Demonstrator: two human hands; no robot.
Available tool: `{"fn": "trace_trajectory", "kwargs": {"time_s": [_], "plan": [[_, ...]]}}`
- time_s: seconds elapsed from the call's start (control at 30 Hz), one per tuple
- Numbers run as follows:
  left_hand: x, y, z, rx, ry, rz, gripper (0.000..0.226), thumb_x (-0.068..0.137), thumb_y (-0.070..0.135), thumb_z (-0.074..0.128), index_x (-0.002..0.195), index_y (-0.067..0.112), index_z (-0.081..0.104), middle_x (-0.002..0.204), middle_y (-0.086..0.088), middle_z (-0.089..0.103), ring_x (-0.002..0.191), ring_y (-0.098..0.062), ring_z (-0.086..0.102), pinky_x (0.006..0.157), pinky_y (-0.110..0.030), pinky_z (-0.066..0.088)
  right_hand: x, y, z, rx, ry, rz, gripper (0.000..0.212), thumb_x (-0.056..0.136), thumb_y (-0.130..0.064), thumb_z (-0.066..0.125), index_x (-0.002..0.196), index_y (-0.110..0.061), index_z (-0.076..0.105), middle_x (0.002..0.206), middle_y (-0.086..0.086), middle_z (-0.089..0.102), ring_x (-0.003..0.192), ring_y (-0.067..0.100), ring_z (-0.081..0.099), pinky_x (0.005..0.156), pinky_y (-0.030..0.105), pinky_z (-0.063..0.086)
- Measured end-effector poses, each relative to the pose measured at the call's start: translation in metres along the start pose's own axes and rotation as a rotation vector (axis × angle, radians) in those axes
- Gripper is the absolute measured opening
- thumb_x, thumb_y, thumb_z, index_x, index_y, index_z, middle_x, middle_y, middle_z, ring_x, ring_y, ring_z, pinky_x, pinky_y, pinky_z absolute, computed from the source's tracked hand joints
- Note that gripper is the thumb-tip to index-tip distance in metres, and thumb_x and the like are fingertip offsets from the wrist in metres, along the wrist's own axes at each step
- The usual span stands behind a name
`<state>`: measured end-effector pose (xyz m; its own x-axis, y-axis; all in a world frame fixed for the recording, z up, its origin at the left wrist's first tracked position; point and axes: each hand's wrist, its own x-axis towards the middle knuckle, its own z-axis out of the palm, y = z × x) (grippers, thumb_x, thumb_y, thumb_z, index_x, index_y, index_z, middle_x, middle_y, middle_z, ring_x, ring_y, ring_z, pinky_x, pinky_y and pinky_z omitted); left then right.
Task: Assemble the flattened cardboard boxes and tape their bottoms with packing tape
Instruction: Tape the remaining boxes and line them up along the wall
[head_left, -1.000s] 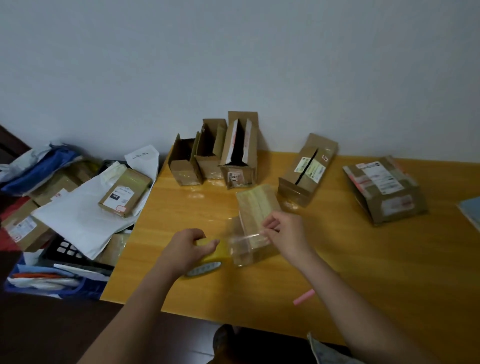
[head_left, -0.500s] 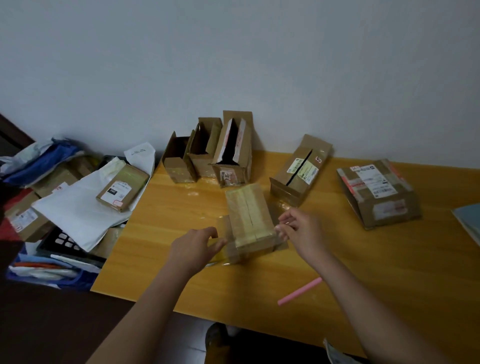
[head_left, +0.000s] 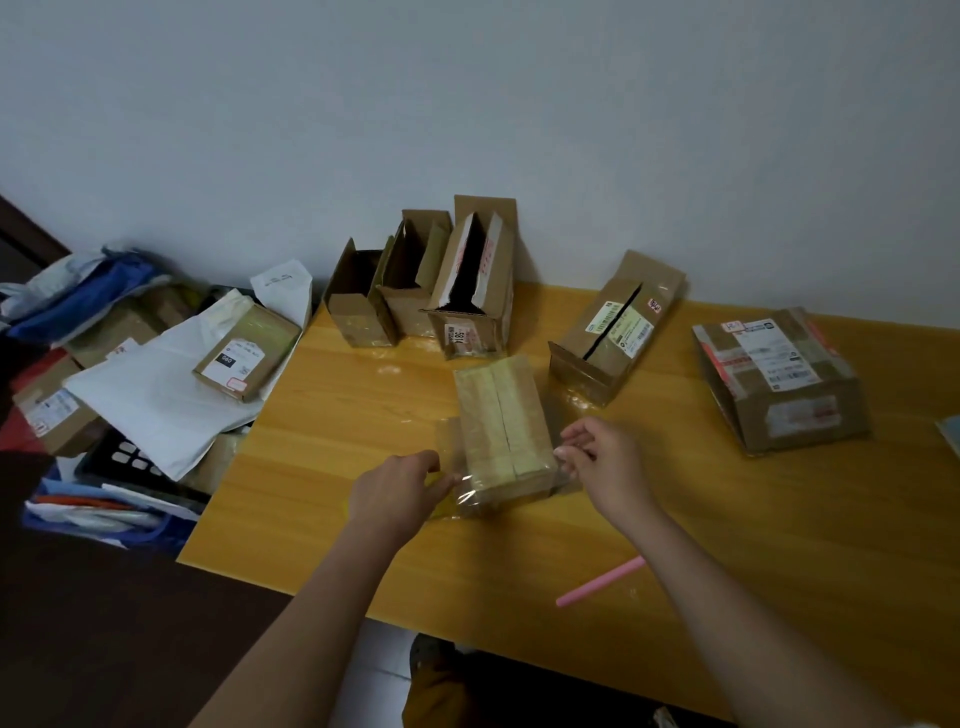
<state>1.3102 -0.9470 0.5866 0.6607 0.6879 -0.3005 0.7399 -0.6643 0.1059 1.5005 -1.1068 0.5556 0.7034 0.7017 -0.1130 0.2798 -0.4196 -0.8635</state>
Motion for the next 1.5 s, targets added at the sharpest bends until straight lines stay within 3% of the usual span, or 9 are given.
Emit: {"fn": "trace_trajectory", "kwargs": {"time_s": [0.27,0.43,0.63,0.73,0.93,1.03,1.17,1.37,1.5], "plan": [[0.004,0.005,0.022,-0.075,-0.037,-0.025,0.04,0.095,0.06,0.041,0.111,0.027,0.056,0.093,-0.001,0.064,0.082,-0.023,0.062,0.058,-0.029,0.041,-0.002,0.009,0.014,0.265,0.01,0.247,0.015,0.088,0.0,0.066,0.088,-0.014,0.062,0.082,0.004,0.066,0.069,0.015,0.063,0.056,0.015,0.051],[0.0,0.001,0.032,-0.212,-0.038,-0.041,0.039,0.095,0.059,0.043,0.106,0.025,0.056,0.069,0.005,0.053,0.058,-0.014,0.049,0.049,-0.027,0.03,-0.007,0.024,0.01,0.093,-0.048,0.293,0.02,0.081,-0.012,0.077,0.092,-0.021,0.062,0.092,-0.006,0.063,0.086,0.009,0.06,0.064,0.014,0.041],[-0.001,0.004,0.041,-0.305,-0.035,-0.062,0.039,0.092,0.061,0.046,0.104,0.026,0.059,0.079,0.001,0.06,0.065,-0.017,0.054,0.054,-0.029,0.038,-0.018,0.014,0.008,0.132,0.244,0.162,0.009,0.09,-0.011,0.066,0.094,-0.02,0.068,0.086,-0.011,0.067,0.085,0.003,0.062,0.066,0.007,0.044],[0.001,0.01,0.04,-0.293,-0.038,-0.055,0.039,0.093,0.06,0.045,0.107,0.026,0.058,0.085,0.0,0.061,0.068,-0.018,0.056,0.054,-0.029,0.037,-0.019,0.014,0.011,0.08,0.116,0.125,0.019,0.097,-0.014,0.057,0.109,-0.017,0.071,0.096,-0.007,0.073,0.086,-0.005,0.064,0.069,0.005,0.047],[0.002,0.019,0.042,-0.306,-0.028,-0.041,0.04,0.093,0.06,0.046,0.107,0.024,0.059,0.071,0.005,0.053,0.058,-0.012,0.049,0.049,-0.027,0.03,-0.018,0.007,0.013,-0.036,0.087,0.0,0.039,0.099,-0.031,0.053,0.136,-0.019,0.054,0.121,-0.003,0.065,0.102,0.01,0.063,0.083,0.027,0.056],[0.003,0.025,0.042,-0.334,-0.021,-0.044,0.041,0.093,0.059,0.047,0.108,0.024,0.059,0.075,0.003,0.055,0.064,-0.014,0.052,0.051,-0.028,0.033,-0.015,0.005,0.03,-0.095,-0.089,-0.024,0.063,0.095,-0.041,0.056,0.151,-0.029,0.03,0.159,-0.005,0.022,0.142,0.017,0.03,0.111,0.044,0.039],[0.005,0.021,0.045,-0.421,-0.011,-0.059,0.044,0.091,0.059,0.05,0.108,0.021,0.062,0.068,0.003,0.055,0.061,-0.014,0.054,0.052,-0.029,0.037,-0.007,0.018,0.036,0.023,-0.145,0.015,0.071,0.094,-0.033,0.06,0.151,-0.041,0.02,0.159,-0.022,0.006,0.149,0.018,0.011,0.116,0.053,0.029],[0.004,-0.005,0.05,-0.662,-0.144,0.019,0.035,0.09,0.047,0.061,0.116,0.023,0.063,0.11,-0.003,0.065,0.101,-0.019,0.059,0.077,-0.028,0.046,-0.005,0.017,0.031,0.132,-0.164,0.027,0.069,0.092,-0.024,0.064,0.151,-0.036,0.028,0.158,-0.021,0.013,0.14,-0.002,0.016,0.119,0.037,0.025],[0.006,-0.019,0.044,-0.721,-0.241,0.036,0.031,0.09,0.048,0.061,0.114,0.03,0.061,0.113,-0.001,0.063,0.104,-0.02,0.058,0.081,-0.031,0.049,-0.003,0.019,0.029,0.16,-0.183,0.018,0.068,0.091,-0.026,0.066,0.147,-0.043,0.03,0.159,-0.019,0.015,0.145,0.003,0.016,0.118,0.044,0.029]]}}
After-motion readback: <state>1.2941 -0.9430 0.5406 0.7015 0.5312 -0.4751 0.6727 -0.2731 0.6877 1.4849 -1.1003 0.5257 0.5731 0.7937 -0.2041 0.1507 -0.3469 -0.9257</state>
